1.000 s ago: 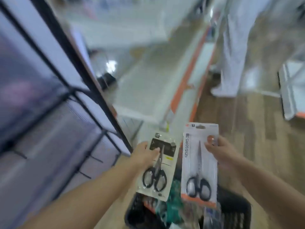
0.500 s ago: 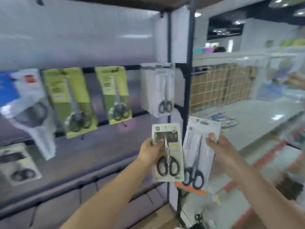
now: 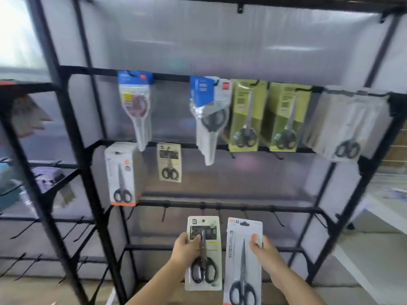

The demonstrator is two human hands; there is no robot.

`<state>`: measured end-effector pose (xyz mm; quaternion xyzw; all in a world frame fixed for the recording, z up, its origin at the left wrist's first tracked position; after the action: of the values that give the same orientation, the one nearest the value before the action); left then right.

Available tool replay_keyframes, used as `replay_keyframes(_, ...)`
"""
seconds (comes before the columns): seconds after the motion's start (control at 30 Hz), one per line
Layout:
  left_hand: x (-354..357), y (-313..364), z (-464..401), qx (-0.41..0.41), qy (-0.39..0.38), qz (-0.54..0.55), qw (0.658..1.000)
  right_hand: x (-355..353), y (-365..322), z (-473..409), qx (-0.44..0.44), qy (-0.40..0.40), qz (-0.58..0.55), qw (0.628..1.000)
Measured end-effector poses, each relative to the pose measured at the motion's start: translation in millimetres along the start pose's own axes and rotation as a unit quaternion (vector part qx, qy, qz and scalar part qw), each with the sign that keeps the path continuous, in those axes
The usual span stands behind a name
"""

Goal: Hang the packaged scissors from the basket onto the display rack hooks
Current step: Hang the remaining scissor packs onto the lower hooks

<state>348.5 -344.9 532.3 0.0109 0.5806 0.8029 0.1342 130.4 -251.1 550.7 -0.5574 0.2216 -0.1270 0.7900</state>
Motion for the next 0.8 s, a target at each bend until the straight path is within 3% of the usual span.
replay_keyframes(0.27,-160.1,46.9,-19.5,0.046,0.091,0.048,0.994,136.9,-79.8,-19.7,-0.048,-0.083,0.009,0.995)
replay_keyframes(0.5,-279.8,92.5,-37.8,0.083,0.143,0.047,0.985,240.7,-181.5,-30.9,-0.129,-0.111,0.016,0.985)
replay_keyframes(0.8,-329.3,68.8,-51.7,0.06,0.134,0.075,0.986,333.3,-206.8,-44.5,-0.14,-0.131,0.031,0.981)
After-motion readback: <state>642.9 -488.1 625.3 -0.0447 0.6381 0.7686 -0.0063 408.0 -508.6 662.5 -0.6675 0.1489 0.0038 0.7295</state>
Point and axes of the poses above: each hand's wrist, its own z-axis away from the middle knuckle, its own x-axis out of the palm, y = z × x, the point moved 8 cm from there along -z, towards the middle knuckle, and after that the axes turned 9 degrees about -z, right-handed, at the moved point
